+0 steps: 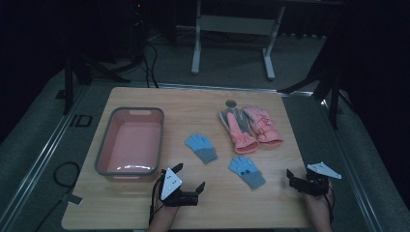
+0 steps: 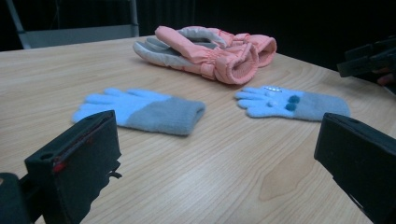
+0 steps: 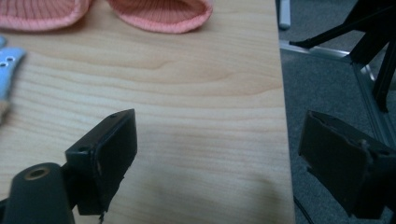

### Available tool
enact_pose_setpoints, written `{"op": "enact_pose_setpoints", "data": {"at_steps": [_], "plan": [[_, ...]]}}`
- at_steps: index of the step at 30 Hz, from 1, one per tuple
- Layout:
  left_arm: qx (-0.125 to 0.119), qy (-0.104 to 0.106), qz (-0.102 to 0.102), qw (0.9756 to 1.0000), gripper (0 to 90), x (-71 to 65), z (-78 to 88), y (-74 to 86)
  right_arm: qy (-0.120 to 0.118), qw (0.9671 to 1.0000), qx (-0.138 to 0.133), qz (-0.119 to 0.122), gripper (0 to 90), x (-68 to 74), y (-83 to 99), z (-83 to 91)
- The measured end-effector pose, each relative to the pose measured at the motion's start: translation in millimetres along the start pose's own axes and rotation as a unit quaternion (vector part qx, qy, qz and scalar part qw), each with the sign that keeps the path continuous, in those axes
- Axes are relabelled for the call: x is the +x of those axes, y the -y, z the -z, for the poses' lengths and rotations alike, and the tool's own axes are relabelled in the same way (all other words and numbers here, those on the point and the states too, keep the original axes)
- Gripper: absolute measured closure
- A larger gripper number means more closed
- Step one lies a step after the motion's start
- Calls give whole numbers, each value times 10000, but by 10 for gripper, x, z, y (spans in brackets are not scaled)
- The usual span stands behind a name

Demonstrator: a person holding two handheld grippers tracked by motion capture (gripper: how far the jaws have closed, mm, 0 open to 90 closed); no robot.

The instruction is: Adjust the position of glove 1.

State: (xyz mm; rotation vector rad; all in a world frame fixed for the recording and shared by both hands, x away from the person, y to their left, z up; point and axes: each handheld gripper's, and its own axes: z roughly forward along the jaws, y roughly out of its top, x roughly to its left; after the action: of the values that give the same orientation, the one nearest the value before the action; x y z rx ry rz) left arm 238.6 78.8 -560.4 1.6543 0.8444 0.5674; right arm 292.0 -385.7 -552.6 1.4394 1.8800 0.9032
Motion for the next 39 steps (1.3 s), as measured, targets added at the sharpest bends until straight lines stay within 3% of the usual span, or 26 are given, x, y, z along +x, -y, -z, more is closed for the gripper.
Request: {"op": "enact_pose_setpoints", "data": {"at_steps": [3,4,5,8,11,14,19,23,31,39], "plan": [[7,23,-20,10000,5,-1,-2,-1,-744,9959,418,-301,129,-47,-33,-58],[7,23,-20,10000,5,-1,-2,-1,-744,9959,418,-301,129,-47,-33,-58],[13,40,-33,10000,5,-1,-3,-1,-904,9940,491,-380,136,-38,-36,-84],[10,41,-34,10000,5,-3,-4,-1,-797,9952,516,-238,135,7,-65,-83],[7,32,-35,10000,5,-3,-2,-1,-800,9955,450,-246,135,39,-136,-61],[5,33,-32,10000,5,-3,-1,0,-717,9970,290,-89,133,115,-254,-6],[-2,34,-26,10000,5,-3,-1,0,-961,9949,-64,-315,128,199,-532,83],[-4,41,-32,10000,5,-4,0,0,-948,9952,-237,61,123,344,-760,129],[-23,51,-25,10000,5,-1,3,2,-1458,9879,-465,240,265,555,-1097,75],[-52,45,21,10000,5,6,4,4,-1755,9811,-500,643,337,904,-1290,-48]]}}
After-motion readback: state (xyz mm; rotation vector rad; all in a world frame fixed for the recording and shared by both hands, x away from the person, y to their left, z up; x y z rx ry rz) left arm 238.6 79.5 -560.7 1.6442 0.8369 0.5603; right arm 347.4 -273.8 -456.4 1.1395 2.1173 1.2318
